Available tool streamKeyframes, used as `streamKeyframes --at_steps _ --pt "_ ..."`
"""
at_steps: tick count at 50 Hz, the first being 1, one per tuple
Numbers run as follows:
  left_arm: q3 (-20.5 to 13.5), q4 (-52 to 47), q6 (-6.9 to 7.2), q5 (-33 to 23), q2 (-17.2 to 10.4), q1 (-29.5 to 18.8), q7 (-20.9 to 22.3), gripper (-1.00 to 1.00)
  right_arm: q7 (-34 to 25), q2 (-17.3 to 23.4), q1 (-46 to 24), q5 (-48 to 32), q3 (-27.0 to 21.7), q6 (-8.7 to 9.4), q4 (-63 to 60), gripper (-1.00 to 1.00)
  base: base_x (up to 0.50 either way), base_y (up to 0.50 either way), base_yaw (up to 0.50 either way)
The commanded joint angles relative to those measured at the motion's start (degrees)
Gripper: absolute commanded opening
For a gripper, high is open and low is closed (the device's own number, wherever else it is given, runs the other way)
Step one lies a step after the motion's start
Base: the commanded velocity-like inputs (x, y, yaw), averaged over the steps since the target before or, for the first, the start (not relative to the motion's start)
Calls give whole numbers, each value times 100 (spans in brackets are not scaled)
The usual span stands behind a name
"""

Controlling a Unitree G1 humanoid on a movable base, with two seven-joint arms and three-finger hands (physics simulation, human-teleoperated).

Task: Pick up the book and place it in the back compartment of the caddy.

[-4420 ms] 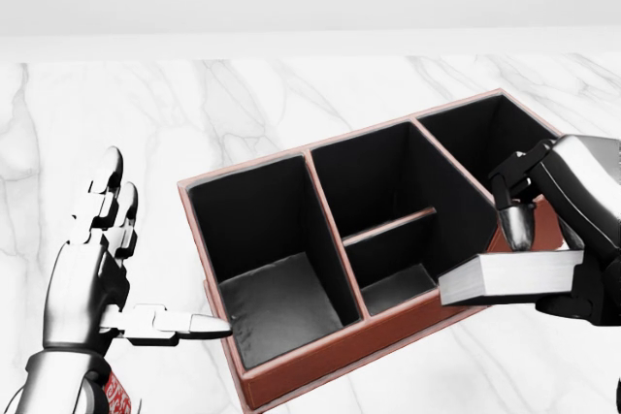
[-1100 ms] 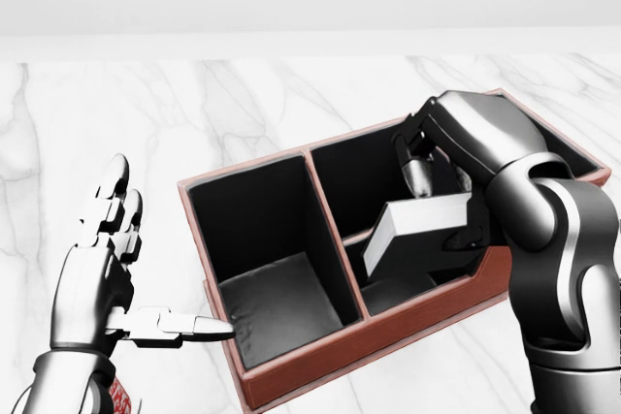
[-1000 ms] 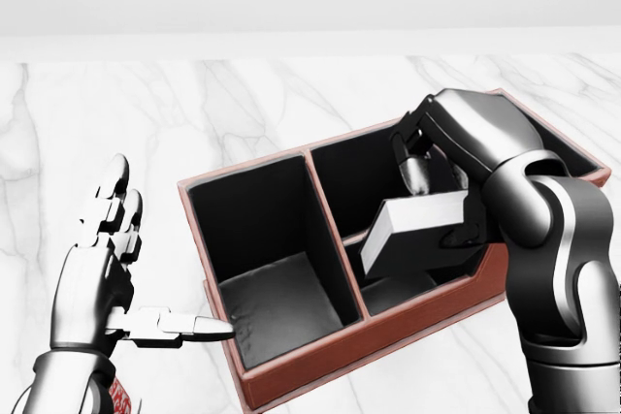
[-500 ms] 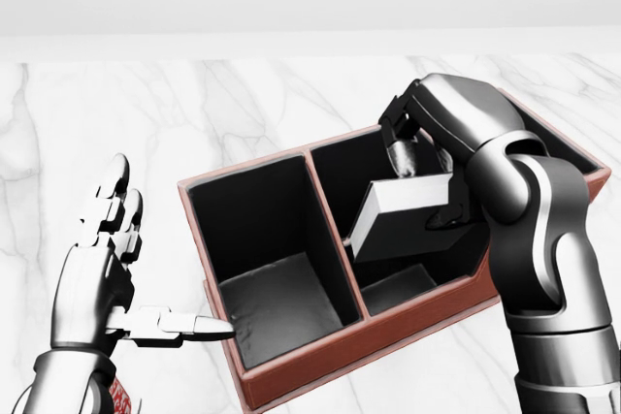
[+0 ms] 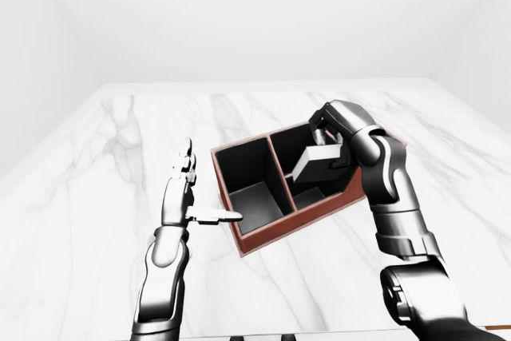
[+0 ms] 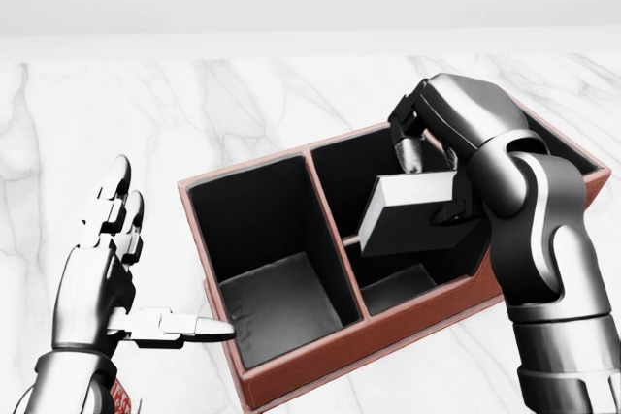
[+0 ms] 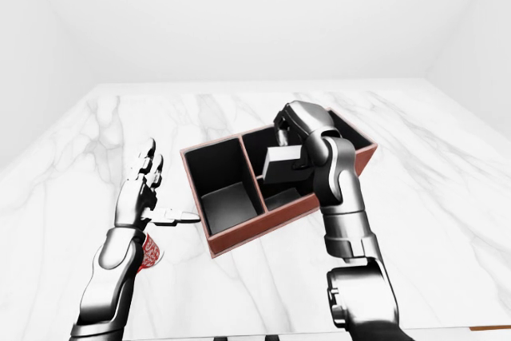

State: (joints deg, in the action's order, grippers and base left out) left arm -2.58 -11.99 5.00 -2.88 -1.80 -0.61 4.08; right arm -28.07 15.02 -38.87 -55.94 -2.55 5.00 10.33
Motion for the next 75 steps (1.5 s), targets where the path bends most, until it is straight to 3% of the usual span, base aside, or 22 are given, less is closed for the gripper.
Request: streamKeyframes --at_steps 1,75 --pt "-1 32 0 0 0 -5 -2 100 336 36 -98 -130 -45 0 279 -100 0 0 0" --pt "6 -18 0 11 3 -1 -2 100 1274 -137 -21 -242 158 0 1541 -100 0 0 0"
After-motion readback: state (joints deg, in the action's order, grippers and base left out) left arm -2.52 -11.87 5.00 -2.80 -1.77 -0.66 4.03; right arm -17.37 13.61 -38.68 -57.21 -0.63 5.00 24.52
